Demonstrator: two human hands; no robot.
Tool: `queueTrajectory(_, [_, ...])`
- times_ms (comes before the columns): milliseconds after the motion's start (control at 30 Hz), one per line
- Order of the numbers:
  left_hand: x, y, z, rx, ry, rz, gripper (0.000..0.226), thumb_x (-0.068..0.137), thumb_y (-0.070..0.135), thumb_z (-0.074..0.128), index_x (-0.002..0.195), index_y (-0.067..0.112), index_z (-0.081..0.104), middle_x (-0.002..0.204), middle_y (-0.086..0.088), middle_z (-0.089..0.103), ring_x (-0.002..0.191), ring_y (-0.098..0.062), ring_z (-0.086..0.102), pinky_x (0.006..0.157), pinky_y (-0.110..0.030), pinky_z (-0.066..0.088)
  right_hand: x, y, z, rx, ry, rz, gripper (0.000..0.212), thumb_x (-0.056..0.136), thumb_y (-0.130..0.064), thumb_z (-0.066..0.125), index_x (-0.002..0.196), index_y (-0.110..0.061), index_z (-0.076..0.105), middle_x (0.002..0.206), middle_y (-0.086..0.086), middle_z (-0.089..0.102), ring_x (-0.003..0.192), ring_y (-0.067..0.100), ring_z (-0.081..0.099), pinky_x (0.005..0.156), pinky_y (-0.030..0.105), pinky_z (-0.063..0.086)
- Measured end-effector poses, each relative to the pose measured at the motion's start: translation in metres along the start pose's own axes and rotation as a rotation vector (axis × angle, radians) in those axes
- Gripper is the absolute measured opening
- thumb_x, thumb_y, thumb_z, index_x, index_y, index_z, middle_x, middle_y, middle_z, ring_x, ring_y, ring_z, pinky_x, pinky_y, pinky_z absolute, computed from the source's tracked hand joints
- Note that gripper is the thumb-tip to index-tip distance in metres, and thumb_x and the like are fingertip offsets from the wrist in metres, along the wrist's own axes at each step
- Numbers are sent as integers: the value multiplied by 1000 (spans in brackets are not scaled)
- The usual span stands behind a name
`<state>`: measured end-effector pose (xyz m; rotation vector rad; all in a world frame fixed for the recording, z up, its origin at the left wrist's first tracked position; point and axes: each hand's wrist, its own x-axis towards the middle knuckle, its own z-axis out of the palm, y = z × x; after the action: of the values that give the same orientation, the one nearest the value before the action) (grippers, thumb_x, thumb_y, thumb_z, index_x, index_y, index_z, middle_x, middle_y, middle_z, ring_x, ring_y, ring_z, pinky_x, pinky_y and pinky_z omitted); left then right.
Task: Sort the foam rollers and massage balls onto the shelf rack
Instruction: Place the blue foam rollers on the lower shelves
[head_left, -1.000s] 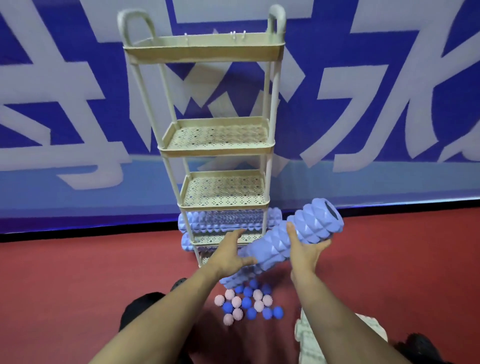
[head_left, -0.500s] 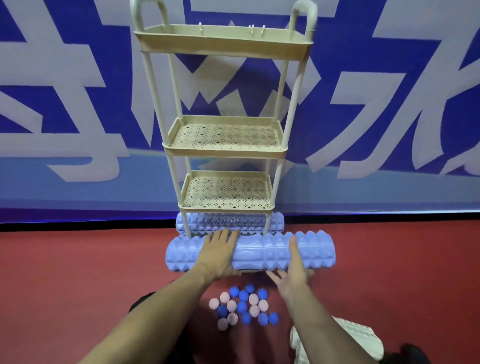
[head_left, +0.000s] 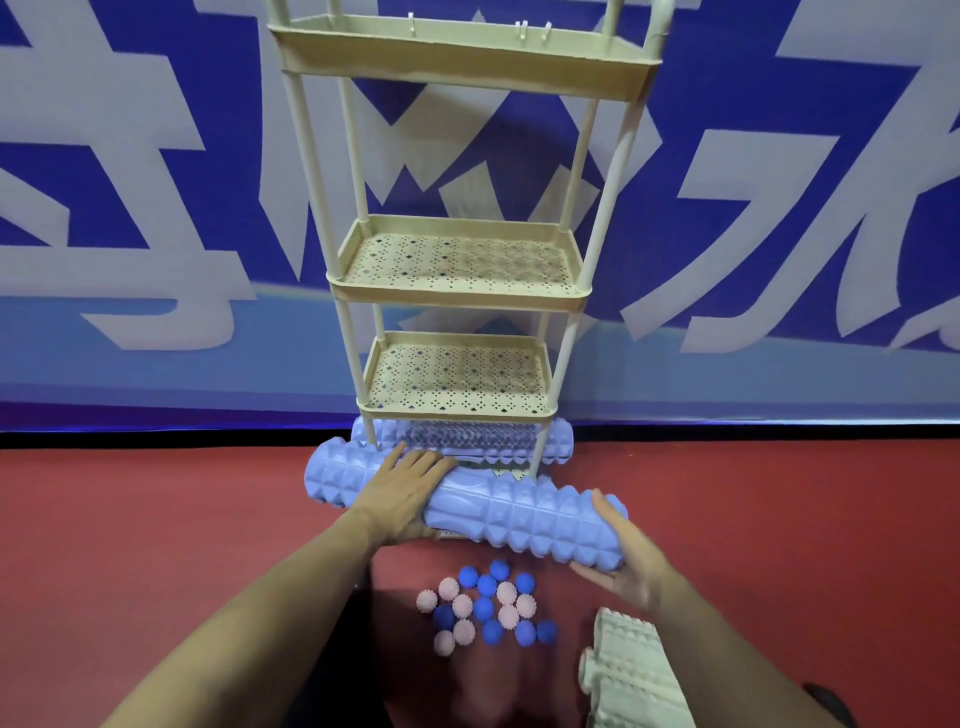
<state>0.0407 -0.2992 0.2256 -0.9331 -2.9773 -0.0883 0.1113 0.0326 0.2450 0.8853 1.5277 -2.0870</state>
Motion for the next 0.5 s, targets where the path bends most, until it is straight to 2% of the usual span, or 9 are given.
queueTrajectory(67, [4, 7, 4, 19, -113, -48, 95, 75, 73, 53, 152, 22, 29, 143, 2, 41, 136, -24, 37, 119, -56, 19, 5, 10, -2, 21, 16, -28, 48, 73, -59, 74, 97, -18, 67, 67, 7, 69, 67, 17, 69, 68, 34, 57])
queueTrajectory(100, [6, 13, 7, 25, -149, -77, 94, 77, 67, 56, 154, 24, 24, 148, 2, 36, 140, -24, 32, 120, -56, 15, 10, 16, -5, 53, 47, -35, 48, 71, -59, 76, 96, -19, 67, 66, 5, 68, 65, 17, 67, 68, 34, 56])
queueTrajectory(167, [9, 25, 12, 13, -173, -153, 91, 84, 57, 61, 156, 26, 16, 155, 0, 27, 145, -27, 24, 121, -56, 11, 15, 27, -11, 114, 104, -23, 45, 76, -58, 76, 99, -20, 67, 77, 5, 70, 71, 20, 67, 70, 35, 56])
queueTrajectory(233, [10, 32, 14, -11, -186, -240, 89, 87, 54, 61, 157, 24, 13, 160, -4, 19, 148, -28, 17, 121, -55, 11, 15, 36, -20, 159, 136, -23, 40, 79, -56, 74, 94, -21, 65, 70, 2, 68, 63, 18, 66, 67, 34, 55])
queueTrajectory(267, [10, 34, 14, -25, -199, -275, 89, 88, 53, 61, 156, 23, 14, 161, -6, 16, 149, -29, 15, 121, -54, 13, 13, 37, -23, 177, 170, -20, 41, 79, -56, 75, 96, -20, 65, 73, 2, 71, 66, 19, 69, 69, 34, 56])
queueTrajectory(367, [8, 33, 15, -60, -229, -346, 88, 87, 53, 62, 155, 21, 16, 161, -9, 14, 148, -30, 16, 120, -51, 18, 12, 44, -34, 194, 264, -21, 50, 80, -57, 75, 110, -18, 67, 104, 6, 76, 94, 27, 73, 76, 37, 58])
queueTrajectory(500, [4, 30, 14, -110, -267, -415, 83, 88, 57, 60, 152, 20, 21, 158, -8, 18, 143, -33, 28, 115, -49, 31, 13, 44, -28, 181, 273, -29, 56, 77, -58, 76, 114, -17, 67, 109, 7, 75, 97, 29, 73, 77, 39, 59])
